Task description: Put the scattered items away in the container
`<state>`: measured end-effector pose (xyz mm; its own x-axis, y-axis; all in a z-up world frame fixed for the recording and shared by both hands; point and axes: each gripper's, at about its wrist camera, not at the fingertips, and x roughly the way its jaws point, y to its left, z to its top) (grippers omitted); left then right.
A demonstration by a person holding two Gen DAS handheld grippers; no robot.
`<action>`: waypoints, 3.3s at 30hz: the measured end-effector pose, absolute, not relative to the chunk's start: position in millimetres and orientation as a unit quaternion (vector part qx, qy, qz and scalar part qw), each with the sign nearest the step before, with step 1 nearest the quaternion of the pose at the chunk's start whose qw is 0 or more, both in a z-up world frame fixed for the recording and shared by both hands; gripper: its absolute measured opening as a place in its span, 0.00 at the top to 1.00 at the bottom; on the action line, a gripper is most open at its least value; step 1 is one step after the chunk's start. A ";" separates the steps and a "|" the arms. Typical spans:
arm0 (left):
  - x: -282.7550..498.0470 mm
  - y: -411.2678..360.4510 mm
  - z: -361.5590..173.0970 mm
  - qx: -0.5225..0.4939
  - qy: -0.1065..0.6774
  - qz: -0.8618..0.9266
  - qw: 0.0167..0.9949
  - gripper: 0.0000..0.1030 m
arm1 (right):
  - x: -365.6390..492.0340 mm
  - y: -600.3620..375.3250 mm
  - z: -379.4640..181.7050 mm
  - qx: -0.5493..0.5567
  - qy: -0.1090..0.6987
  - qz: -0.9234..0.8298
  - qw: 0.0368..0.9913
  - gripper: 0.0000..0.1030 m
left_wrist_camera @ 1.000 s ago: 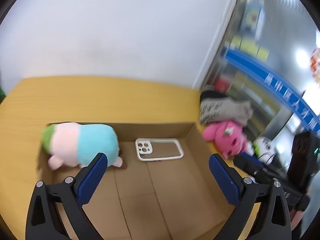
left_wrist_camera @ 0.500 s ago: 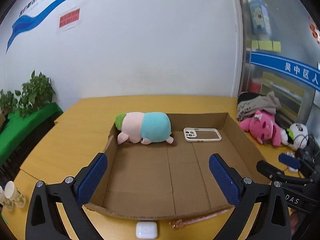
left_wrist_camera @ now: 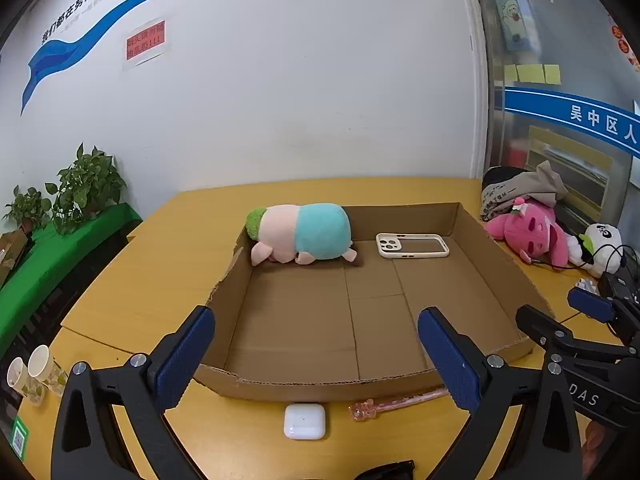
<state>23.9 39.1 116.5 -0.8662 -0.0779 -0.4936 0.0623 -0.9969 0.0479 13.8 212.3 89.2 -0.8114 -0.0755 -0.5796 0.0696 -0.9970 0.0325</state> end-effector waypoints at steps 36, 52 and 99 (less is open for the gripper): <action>21.5 48.2 103.8 0.283 -0.014 -0.958 0.032 0.00 | 16.7 215.9 81.3 0.312 -0.006 -0.949 0.030 0.23; 28.6 38.0 94.8 0.294 -0.001 -0.955 0.029 0.00 | 22.5 204.7 75.2 0.319 0.003 -0.947 0.035 0.23; 70.1 -34.7 -15.1 0.441 0.060 -0.895 -0.031 0.00 | 62.8 115.7 -16.6 0.439 0.080 -0.869 0.216 0.23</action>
<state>70.1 -34.7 -15.1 -0.6097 0.1090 -0.7851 -0.0033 -0.9908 -0.1351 62.8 115.7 -16.6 -0.5213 -0.3050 -0.7970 0.4449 -0.8941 0.0511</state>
